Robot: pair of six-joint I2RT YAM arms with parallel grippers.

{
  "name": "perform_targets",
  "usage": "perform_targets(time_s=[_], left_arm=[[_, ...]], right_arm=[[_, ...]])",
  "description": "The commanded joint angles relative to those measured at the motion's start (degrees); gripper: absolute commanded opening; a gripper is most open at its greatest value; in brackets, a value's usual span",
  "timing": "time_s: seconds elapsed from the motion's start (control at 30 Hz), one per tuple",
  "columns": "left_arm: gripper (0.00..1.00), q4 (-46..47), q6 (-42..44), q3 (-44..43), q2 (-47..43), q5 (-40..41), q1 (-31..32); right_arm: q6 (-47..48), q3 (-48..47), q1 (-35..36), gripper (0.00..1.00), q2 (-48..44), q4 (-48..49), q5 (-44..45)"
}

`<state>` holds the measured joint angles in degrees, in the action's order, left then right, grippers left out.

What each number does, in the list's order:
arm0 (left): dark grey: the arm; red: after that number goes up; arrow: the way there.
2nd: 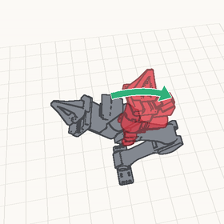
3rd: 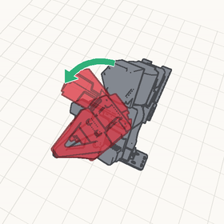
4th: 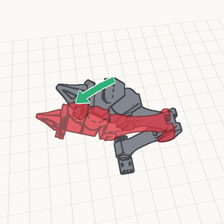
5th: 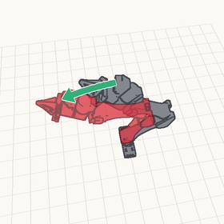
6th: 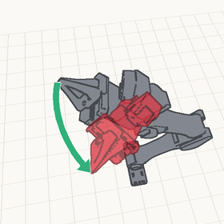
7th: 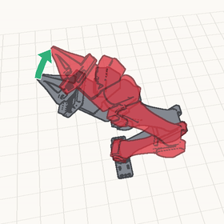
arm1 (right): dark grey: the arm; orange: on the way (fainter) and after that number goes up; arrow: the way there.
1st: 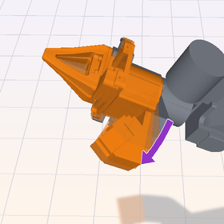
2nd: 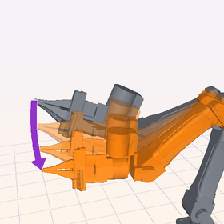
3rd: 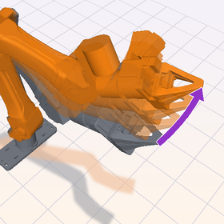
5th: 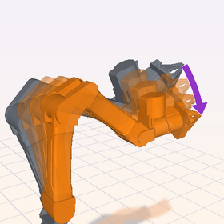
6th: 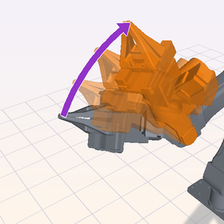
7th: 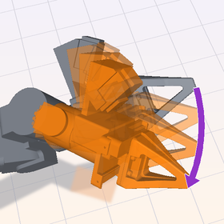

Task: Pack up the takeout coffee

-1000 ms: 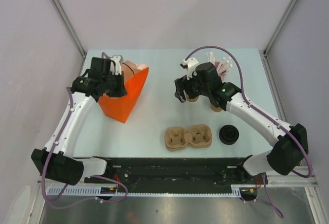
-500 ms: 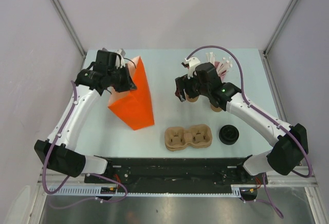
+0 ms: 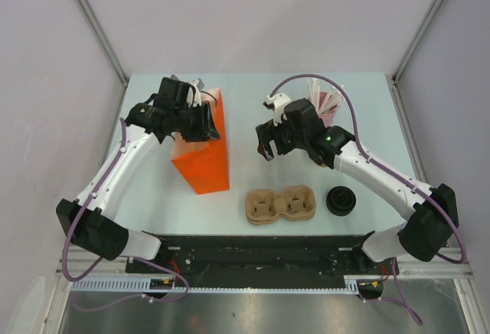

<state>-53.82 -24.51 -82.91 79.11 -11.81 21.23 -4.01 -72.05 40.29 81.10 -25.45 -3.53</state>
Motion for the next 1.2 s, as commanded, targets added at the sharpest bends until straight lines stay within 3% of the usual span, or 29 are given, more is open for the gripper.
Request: perform_targets(time_s=[0.0,0.03,0.13,0.3,0.4,0.6,0.87,1.07,1.17], left_arm=[[0.55,0.1,2.3,-4.6,0.3,-2.1,0.3],[0.64,0.1,2.7,-5.5,0.1,-2.5,0.2],[0.78,0.2,4.1,-7.7,-0.5,-2.3,0.3],[0.90,0.0,8.3,-12.0,-2.4,-0.7,0.2],[0.96,0.0,10.9,-13.1,-3.7,0.3,0.3],[1.00,0.1,17.9,-16.0,-6.7,1.3,0.3],[1.00,0.2,29.7,-16.3,-11.0,9.5,-0.7],[1.00,0.7,32.0,-12.5,-11.3,6.5,-6.9],[1.00,0.9,32.7,-11.0,-11.0,5.2,-9.0]], right_arm=[[-1.4,-0.8,2.5,0.84,-0.7,-3.9,0.5],[-2.3,-0.8,3.9,0.83,-1.1,-5.6,1.8],[-7.0,-0.8,7.0,0.79,-1.9,-9.5,8.0],[-14.7,-0.5,16.4,0.77,-1.2,-14.9,12.8],[-19.5,0.5,20.3,0.78,0.7,-15.4,11.4],[-24.1,0.9,25.0,0.76,7.4,-14.5,11.0],[-23.4,0.9,25.2,0.56,12.2,-11.3,6.5],[-22.9,0.9,26.2,0.55,14.4,-13.0,5.7],[-22.6,0.9,26.3,0.49,15.2,-13.5,5.7]])
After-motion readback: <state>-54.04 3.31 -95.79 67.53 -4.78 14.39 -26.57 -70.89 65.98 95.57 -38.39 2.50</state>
